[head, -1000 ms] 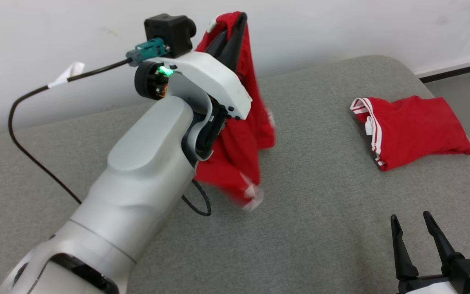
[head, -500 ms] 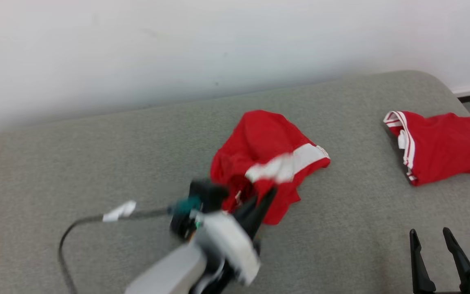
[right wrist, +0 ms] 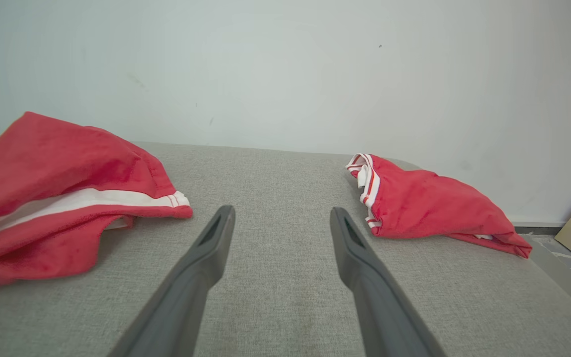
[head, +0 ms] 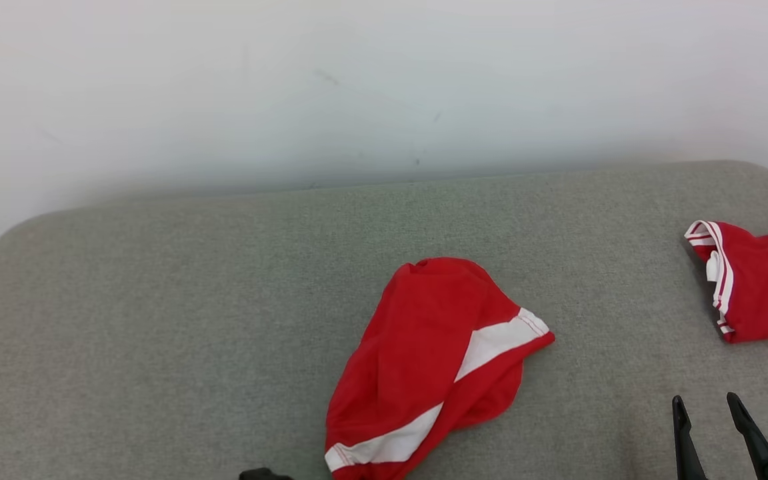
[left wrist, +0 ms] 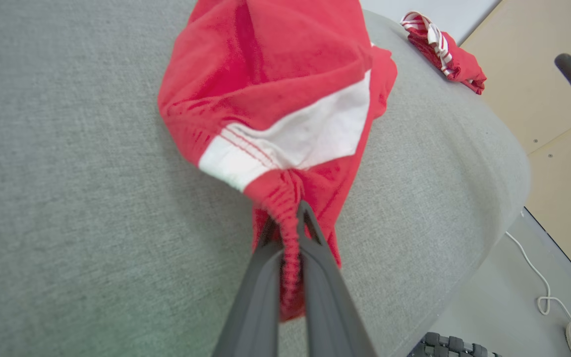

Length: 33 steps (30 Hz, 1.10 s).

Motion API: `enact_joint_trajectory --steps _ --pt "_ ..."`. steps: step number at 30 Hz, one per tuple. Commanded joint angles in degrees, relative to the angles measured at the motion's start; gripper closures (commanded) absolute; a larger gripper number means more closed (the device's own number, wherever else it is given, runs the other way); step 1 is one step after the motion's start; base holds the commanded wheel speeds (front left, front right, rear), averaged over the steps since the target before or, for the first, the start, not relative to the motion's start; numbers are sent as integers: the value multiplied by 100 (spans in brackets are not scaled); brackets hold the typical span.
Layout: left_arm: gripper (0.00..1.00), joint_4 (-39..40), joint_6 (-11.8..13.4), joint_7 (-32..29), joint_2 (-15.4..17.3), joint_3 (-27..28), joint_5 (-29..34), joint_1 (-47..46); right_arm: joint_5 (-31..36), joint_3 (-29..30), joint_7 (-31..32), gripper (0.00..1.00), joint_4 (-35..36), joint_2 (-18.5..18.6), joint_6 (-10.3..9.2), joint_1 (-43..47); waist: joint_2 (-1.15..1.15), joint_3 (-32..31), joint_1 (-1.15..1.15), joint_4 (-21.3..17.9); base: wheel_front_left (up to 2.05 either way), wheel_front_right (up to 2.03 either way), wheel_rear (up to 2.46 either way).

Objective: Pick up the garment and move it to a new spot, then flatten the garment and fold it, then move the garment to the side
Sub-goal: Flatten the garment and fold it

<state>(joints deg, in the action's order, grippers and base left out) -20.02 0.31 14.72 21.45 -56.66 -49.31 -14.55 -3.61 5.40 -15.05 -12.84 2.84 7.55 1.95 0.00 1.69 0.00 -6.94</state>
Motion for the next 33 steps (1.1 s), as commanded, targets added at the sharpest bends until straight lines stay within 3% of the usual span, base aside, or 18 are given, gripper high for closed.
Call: enact_joint_trajectory --steps 1,2,3,14,24,25,26,28,29,33 --pt "55 -30 -20 33 -11 58 38 84 -3 7 -14 0 -7 14 -13 68 0 -41 0 40 0 0 0" --pt "14 -51 -33 44 -45 157 24 150 17 6 -14 0 -9 16 -13 85 0 -52 0 54 0 0 0" --pt "0 -66 -69 49 -73 252 -17 215 37 6 -14 0 -10 15 -13 89 0 -60 0 63 0 0 0" --pt "0 -22 -524 -11 -180 1033 -660 573 70 -27 -14 0 -42 15 -13 107 0 -100 0 34 0 0 0" --pt "0 23 -617 -452 -137 1164 -1219 448 6 -59 -14 0 -29 14 -13 70 0 -42 0 -172 0 0 0" --pt "22 37 -611 -460 -129 1178 -1230 417 -5 -59 -14 0 -23 14 -13 64 0 -23 0 -195 0 0 0" --pt "53 53 -613 -475 -124 1196 -1234 380 -12 -63 -14 0 -17 14 -13 59 0 -8 0 -215 0 0 0" --pt "79 98 -629 -507 -101 1222 -1226 270 -19 -72 -14 0 -22 15 -13 40 0 25 0 -258 0 0 0" --pt "100 118 -642 -541 -96 1227 -1261 218 -20 -82 -14 0 -31 14 -13 23 0 37 0 -280 0 0 0" --pt "100 212 -691 -805 10 1158 -1247 -77 -79 -114 -14 0 -56 17 -13 -80 0 105 0 -432 0 0 0"
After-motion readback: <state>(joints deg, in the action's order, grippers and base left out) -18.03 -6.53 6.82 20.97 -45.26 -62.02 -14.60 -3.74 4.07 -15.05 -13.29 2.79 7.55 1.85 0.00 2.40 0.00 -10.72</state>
